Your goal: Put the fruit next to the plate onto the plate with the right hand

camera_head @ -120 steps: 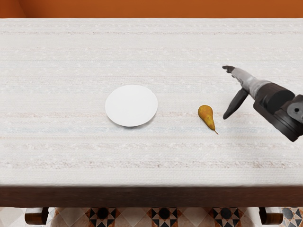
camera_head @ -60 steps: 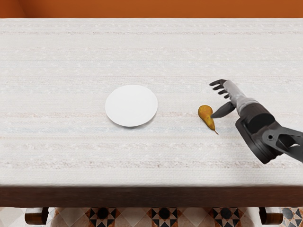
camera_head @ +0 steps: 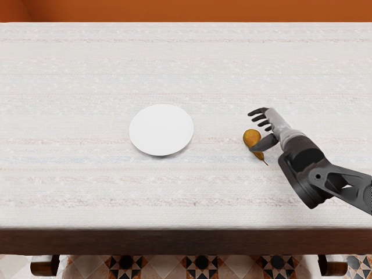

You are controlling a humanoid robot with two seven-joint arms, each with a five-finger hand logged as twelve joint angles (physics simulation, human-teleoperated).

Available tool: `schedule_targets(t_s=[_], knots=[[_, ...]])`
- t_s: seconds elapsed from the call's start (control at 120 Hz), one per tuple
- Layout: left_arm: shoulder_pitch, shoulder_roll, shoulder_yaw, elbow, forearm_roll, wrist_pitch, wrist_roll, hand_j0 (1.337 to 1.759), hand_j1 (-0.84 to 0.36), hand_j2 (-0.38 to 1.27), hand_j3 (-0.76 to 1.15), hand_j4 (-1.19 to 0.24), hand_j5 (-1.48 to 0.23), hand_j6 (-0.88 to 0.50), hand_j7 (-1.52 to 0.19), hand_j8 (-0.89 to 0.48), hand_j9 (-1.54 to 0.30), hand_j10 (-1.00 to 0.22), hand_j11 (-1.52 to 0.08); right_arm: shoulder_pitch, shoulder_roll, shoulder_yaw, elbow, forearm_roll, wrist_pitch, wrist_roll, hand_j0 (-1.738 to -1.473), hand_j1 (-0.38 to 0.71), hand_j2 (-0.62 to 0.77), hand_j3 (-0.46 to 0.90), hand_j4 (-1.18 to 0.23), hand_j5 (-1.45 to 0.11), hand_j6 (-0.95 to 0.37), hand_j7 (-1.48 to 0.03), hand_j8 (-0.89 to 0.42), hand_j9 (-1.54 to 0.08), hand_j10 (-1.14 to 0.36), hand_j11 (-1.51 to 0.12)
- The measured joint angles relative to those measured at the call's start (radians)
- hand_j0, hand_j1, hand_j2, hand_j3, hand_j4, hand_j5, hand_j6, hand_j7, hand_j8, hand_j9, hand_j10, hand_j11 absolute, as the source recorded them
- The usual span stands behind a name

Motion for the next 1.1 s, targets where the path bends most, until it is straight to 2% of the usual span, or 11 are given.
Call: schedule_targets(t_s=[0.725,1.058,1.1], knots=[[0.0,0.0,0.0,0.0,0.0,0.0,0.0,1.658,0.35,0.0,0.0,0.0,0.0,0.0,0.0,0.0,0.0,0.0,0.0,-0.013,0.067,-0.001,-0.032,-0.022,0.0,0.0,-1.658,0.1,-0.07,0.0,-0.38,-0.48,-0.38,-0.48,-0.38,-0.48,-0.38,-0.49],[0.0,0.0,0.0,0.0,0.0,0.0,0.0,1.658,0.35,0.0,0.0,0.0,0.0,0.0,0.0,0.0,0.0,0.0,0.0,-0.027,0.069,0.002,-0.036,-0.023,-0.001,0.0,-1.658,0.22,-0.09,0.0,-0.48,-0.62,-0.48,-0.62,-0.45,-0.62,-0.41,-0.53],[0.0,0.0,0.0,0.0,0.0,0.0,0.0,1.658,0.35,0.0,0.0,0.0,0.0,0.0,0.0,0.0,0.0,0.0,0.0,-0.027,0.07,0.004,-0.036,-0.021,-0.001,-0.001,-1.658,0.23,-0.06,0.0,-0.5,-0.64,-0.5,-0.64,-0.45,-0.64,-0.42,-0.54]])
